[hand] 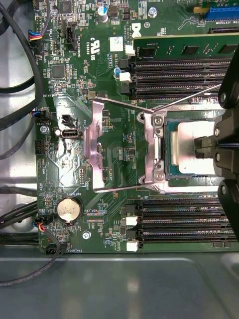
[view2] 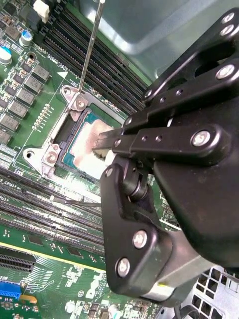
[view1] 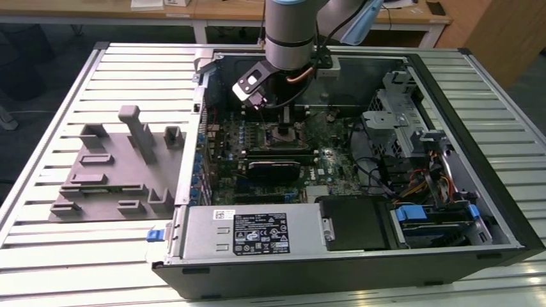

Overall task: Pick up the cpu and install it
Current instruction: 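Place the cpu into insertion slot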

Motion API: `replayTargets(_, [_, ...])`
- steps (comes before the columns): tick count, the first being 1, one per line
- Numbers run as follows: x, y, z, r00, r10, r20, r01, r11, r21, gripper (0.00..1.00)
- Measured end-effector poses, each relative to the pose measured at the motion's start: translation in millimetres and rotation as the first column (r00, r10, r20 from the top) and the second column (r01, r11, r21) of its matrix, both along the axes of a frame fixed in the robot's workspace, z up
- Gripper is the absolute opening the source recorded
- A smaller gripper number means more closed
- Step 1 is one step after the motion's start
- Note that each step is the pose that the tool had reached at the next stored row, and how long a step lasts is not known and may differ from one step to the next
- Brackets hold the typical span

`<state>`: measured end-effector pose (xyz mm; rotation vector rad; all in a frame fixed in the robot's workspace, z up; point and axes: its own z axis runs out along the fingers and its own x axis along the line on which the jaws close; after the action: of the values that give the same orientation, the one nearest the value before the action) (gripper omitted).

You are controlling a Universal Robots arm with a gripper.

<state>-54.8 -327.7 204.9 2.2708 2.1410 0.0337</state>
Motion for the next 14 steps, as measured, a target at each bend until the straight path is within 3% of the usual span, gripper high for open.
replayTargets(14, [4.0,-0.3,-4.5,0.9999,0.015,-0.001,-0.015,0.9999,-0.0003,0.11])
